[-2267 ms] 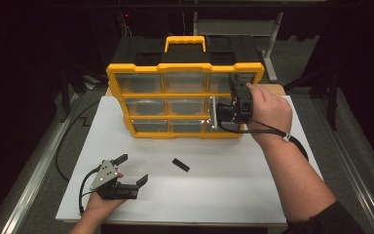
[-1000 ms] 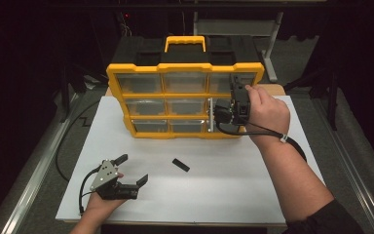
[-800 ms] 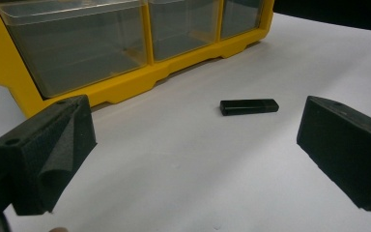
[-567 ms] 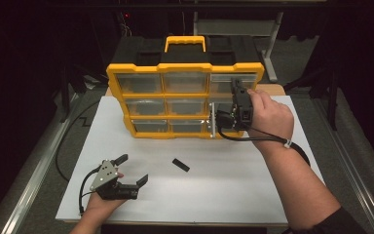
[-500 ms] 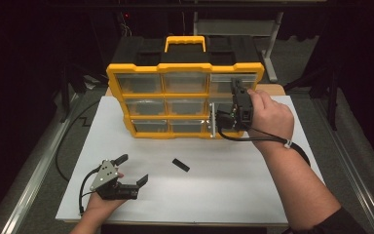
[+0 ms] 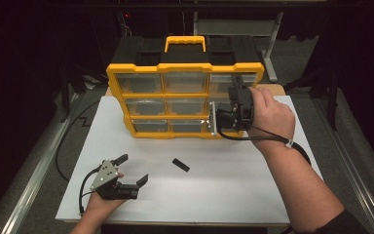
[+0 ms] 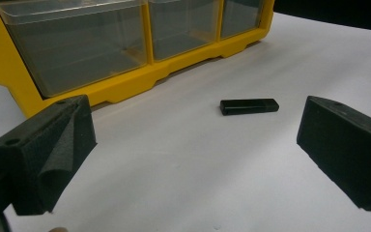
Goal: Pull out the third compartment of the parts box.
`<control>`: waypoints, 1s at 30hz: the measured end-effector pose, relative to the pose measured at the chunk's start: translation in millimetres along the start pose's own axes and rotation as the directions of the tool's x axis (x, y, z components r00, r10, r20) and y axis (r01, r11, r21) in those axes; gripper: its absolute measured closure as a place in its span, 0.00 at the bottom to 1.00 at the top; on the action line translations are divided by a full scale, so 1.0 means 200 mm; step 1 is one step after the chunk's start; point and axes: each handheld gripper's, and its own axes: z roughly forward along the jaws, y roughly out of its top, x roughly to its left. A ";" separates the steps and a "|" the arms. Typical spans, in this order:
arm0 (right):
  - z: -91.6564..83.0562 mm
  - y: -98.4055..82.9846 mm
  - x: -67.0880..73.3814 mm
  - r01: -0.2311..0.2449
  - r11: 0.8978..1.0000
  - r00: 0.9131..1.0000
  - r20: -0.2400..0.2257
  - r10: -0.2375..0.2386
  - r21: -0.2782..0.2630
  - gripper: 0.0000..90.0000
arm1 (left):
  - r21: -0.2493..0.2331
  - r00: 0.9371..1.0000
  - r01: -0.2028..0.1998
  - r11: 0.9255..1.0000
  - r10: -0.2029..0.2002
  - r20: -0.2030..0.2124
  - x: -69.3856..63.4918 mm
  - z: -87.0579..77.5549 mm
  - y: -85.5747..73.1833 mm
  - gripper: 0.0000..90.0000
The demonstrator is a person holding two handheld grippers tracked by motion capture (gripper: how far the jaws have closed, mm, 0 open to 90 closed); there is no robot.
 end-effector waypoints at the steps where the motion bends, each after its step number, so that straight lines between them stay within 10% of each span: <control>1: 0.00 0.00 -0.01 0.002 1.000 1.000 -0.007 -0.002 -0.004 0.52 | 0.000 1.000 0.000 1.000 0.000 0.000 0.00 0.00 0.00 0.02; 8: 0.02 0.01 -0.05 -0.018 1.000 0.998 -0.063 0.018 0.005 0.44 | 0.002 1.000 -0.002 1.000 0.002 0.001 0.00 0.00 0.00 0.02; 30: 0.04 -0.02 -0.06 0.034 0.998 0.998 -0.058 -0.031 0.055 0.87 | 0.001 1.000 -0.001 1.000 0.001 0.001 0.00 0.00 0.00 0.02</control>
